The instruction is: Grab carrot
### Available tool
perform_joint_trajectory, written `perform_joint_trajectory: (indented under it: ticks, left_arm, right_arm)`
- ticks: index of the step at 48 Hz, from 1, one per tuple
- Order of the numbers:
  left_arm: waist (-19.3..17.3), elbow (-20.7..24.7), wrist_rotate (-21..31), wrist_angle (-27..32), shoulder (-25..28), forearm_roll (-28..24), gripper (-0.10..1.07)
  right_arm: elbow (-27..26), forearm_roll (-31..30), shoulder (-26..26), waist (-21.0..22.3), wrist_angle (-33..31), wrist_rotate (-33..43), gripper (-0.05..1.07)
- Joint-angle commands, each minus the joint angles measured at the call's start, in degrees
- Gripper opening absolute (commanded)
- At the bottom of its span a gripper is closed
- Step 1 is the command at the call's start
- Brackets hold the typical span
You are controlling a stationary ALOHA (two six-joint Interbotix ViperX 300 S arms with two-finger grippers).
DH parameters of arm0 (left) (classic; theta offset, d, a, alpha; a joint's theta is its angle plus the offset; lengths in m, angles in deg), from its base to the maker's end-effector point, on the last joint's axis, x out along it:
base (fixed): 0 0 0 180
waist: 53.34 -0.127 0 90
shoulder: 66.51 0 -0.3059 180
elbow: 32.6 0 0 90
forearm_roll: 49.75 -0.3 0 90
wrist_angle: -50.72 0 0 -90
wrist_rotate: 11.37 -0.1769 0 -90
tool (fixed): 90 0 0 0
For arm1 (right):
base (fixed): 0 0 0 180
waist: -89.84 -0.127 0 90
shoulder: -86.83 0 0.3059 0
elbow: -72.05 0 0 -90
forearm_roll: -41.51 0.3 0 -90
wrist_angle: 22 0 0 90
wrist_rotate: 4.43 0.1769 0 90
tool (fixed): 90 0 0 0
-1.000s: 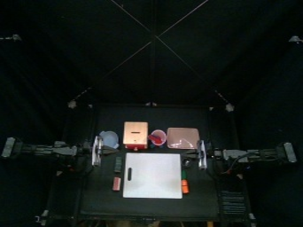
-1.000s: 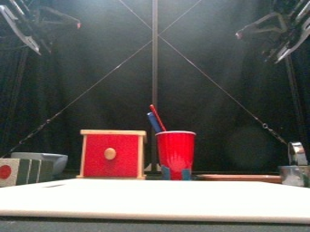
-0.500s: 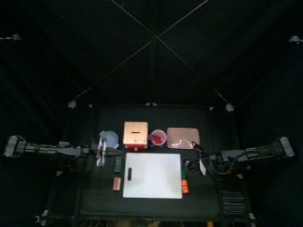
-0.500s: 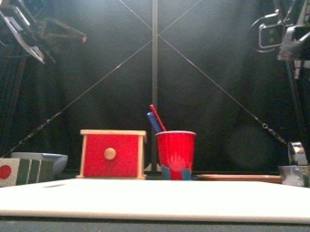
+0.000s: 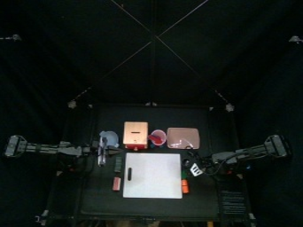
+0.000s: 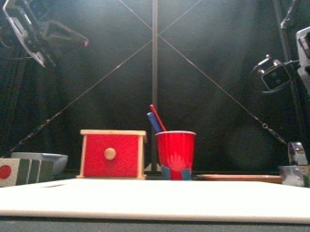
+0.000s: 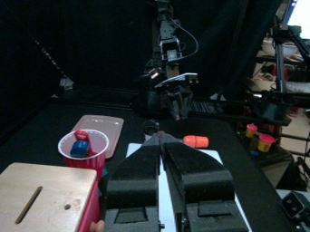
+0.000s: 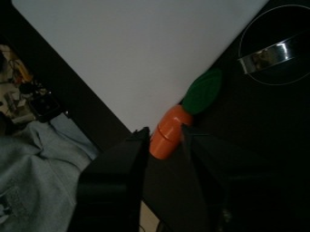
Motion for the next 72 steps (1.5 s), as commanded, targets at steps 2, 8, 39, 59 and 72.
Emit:
perform_joint_trajectory:
  ticks: [2,8,39,59,72]
  left_arm:
    - [-0.7,0.9,-0.1,-0.6,0.3,0.4,0.46]
    - [-1.1,0.5,0.1,-0.5,0.3,0.4,0.5]
    - [-3.2,-1.0,0.0,-0.6,0.3,0.4,0.51]
    - [-3.3,-1.1,0.0,-0.5,0.2,0.4,0.51]
    - [-3.3,-1.0,0.1,-0.5,0.3,0.4,0.51]
  right_arm:
    - [-0.6,0.7,3.6,-0.4,2.4,-0.1,0.83]
    - [-1.1,1.3,7.9,-0.4,3.9,0.0,0.88]
    - [-4.5,-0.6,22.6,0.1,7.2,0.0,0.88]
    - [-5.3,-1.5,24.0,0.1,6.4,-0.2,0.7]
    - [-6.3,-2.6,23.3,0.1,5.3,-0.2,0.58]
